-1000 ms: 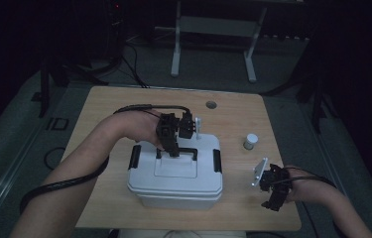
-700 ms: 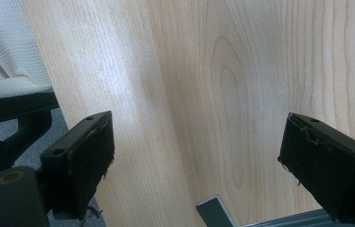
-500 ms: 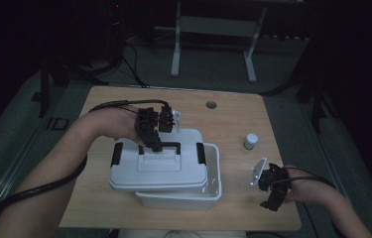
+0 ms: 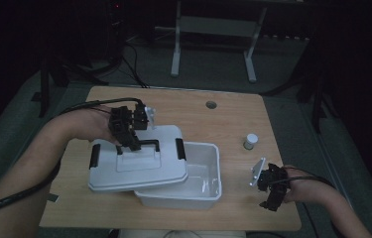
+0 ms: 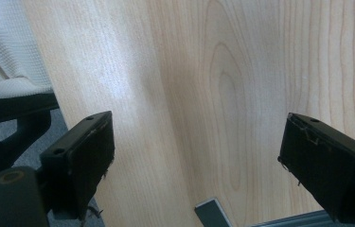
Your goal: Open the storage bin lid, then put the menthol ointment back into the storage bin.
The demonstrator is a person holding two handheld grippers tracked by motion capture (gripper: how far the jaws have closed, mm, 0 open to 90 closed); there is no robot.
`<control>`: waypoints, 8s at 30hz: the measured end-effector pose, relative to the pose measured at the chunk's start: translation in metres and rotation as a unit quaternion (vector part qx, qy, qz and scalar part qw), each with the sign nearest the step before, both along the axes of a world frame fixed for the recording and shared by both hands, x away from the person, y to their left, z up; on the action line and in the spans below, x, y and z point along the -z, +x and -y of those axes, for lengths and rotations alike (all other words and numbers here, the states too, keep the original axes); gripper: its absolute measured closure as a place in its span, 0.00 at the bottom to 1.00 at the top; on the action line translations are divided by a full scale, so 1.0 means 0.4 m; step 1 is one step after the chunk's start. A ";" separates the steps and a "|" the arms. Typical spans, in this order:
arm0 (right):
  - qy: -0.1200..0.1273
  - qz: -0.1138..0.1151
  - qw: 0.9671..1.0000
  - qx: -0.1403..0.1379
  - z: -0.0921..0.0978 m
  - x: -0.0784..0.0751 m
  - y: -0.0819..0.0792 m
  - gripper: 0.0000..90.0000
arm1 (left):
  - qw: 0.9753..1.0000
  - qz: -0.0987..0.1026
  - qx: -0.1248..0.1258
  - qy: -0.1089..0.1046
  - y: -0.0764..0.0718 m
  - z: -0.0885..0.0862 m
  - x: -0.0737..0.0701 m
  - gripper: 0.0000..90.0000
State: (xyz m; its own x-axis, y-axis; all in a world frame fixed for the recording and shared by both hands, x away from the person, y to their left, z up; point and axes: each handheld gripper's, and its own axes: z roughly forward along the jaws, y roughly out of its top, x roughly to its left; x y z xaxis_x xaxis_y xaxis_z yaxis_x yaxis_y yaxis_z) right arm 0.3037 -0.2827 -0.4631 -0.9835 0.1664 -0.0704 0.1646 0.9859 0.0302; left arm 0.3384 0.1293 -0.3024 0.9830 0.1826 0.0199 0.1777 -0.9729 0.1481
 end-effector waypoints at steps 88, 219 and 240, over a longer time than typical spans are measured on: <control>0.014 0.000 1.000 -0.005 -0.007 0.048 -0.002 0.12 | 0.977 -0.030 -0.210 -0.017 0.070 -0.402 0.401 0.93; 0.030 0.039 0.997 0.054 0.019 0.031 0.450 0.55 | 0.960 -0.040 -0.277 -0.018 0.033 -0.439 0.397 0.19; 0.023 0.010 0.999 0.020 0.028 -0.017 0.286 0.55 | 0.964 -0.025 -0.263 -0.019 0.028 -0.411 0.361 0.19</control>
State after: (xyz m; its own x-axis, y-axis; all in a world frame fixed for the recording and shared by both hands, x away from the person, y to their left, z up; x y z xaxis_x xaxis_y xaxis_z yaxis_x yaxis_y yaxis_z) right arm 0.4181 -0.2939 -0.4562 -0.9747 0.2082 -0.0817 0.2019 0.9762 0.0794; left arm 0.3496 0.2937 -0.4469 0.7543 0.6552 -0.0422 0.6524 -0.7409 0.1593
